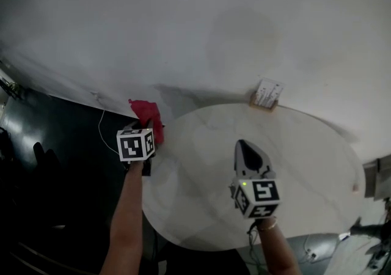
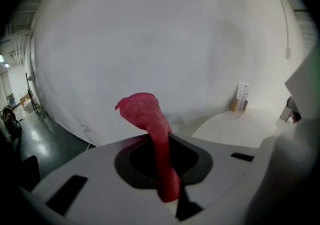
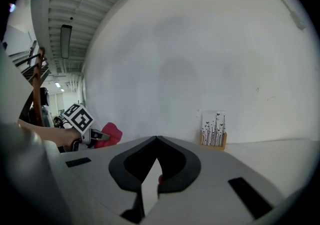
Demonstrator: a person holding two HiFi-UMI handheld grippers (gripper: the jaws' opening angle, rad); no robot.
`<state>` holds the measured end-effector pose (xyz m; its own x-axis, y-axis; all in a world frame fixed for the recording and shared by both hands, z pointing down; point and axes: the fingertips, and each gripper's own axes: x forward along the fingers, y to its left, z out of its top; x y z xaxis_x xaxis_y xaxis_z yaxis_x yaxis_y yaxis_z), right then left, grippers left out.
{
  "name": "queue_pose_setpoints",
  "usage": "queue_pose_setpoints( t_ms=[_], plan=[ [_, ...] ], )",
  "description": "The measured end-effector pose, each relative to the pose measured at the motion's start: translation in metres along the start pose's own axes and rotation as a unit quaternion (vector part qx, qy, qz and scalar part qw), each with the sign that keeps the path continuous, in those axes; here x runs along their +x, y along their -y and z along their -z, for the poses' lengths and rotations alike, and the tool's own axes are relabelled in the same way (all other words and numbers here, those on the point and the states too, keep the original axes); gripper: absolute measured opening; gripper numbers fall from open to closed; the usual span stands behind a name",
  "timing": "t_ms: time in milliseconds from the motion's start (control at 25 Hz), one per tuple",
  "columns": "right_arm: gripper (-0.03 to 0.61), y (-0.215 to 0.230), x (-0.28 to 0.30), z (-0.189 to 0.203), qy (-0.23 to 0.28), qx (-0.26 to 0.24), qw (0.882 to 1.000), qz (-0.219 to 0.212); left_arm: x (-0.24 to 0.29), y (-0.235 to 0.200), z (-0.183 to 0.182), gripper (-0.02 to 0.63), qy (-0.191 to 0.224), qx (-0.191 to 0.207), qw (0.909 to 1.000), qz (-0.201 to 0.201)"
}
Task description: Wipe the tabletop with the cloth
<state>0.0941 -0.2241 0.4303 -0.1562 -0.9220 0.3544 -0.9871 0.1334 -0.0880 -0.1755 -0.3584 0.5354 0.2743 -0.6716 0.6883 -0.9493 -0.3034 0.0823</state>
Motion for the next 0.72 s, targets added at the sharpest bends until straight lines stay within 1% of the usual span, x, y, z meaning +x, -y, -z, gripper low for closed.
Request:
queue_pose_setpoints(
  t_ms=[160, 320, 520, 720],
  plan=[
    [0.003, -0.009, -0.012, -0.014, 0.02, -0.005, 1.0, 0.002, -0.028, -0.004, -0.011, 0.044, 0.038, 0.005, 0.9993, -0.008],
    [0.003, -0.015, -0.025, -0.026, 0.037, -0.009, 0.999, 0.005, -0.061, 0.002, -0.031, 0.044, 0.086, 0.012, 0.9962, -0.009],
    [0.002, -0.02, -0.044, -0.038, 0.054, -0.006, 0.998, 0.009, -0.106, 0.026, -0.056, 0.044, 0.147, 0.033, 0.9886, 0.009],
    [0.003, -0.022, -0.06, -0.045, 0.069, -0.007, 0.998, 0.011, -0.138, 0.06, -0.068, 0.044, 0.189, 0.063, 0.9794, 0.029]
  ],
)
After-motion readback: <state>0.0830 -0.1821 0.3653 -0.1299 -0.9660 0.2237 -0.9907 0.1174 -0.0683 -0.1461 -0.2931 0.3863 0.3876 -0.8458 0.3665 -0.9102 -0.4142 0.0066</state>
